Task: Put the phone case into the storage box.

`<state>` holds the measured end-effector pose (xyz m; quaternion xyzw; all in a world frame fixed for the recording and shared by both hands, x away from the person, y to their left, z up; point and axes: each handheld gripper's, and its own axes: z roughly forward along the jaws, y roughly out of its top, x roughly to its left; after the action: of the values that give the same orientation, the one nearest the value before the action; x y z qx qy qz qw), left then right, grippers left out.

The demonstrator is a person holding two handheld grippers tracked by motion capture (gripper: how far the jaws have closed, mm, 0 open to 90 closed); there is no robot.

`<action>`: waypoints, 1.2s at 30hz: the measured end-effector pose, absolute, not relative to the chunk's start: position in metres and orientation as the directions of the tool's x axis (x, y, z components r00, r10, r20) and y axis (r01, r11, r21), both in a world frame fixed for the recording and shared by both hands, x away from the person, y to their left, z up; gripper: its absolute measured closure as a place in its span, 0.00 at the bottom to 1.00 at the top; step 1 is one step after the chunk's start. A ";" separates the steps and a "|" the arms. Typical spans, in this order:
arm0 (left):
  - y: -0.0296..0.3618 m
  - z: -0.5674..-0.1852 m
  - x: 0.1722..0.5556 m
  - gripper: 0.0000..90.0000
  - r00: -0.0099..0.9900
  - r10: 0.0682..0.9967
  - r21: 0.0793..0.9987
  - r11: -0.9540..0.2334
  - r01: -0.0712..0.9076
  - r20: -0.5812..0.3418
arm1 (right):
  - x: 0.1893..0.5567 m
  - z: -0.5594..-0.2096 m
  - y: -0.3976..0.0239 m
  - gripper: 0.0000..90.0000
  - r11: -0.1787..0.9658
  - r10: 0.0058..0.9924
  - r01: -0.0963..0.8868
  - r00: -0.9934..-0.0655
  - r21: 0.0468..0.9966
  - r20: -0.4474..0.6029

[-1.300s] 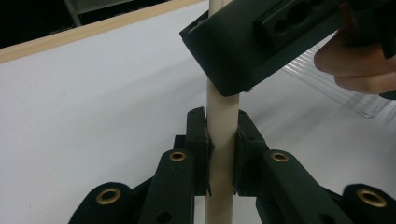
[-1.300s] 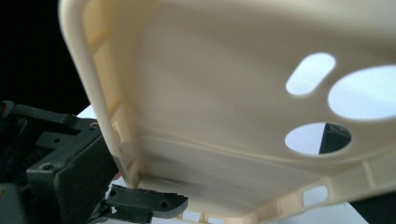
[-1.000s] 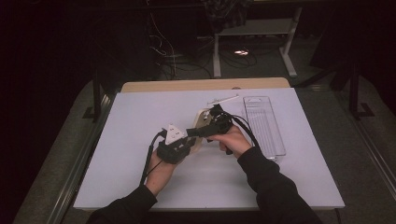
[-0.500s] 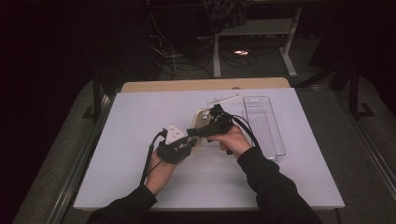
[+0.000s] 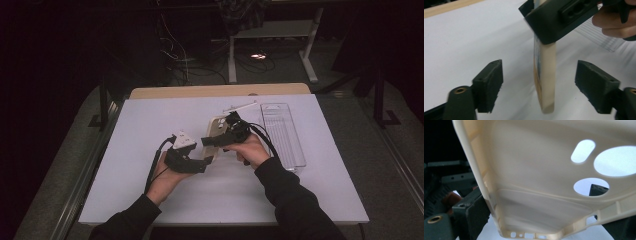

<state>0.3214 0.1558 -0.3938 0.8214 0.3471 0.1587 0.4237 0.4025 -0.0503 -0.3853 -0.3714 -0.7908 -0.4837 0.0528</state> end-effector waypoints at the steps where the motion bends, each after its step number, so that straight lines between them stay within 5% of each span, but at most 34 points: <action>1: 0.158 -0.393 0.322 0.23 0.709 0.704 0.803 -0.395 0.447 -0.048 | 0.402 -0.385 -0.051 0.07 0.255 0.538 0.643 -0.715 0.723 0.446; 18: 0.202 -0.393 0.322 0.00 0.775 0.628 0.762 -0.472 0.443 -0.061 | 0.404 -0.385 -0.054 0.07 0.260 0.548 0.641 -0.714 0.723 0.436; 36: 0.241 -0.425 0.293 0.00 0.830 0.557 0.708 -0.594 0.382 0.019 | 0.404 -0.384 -0.055 0.08 0.272 0.556 0.632 -0.719 0.726 0.417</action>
<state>0.2931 0.2411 -0.4245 0.8846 0.2652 0.1202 0.3644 0.4041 -0.0552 -0.3840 -0.3729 -0.7964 -0.4745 0.0398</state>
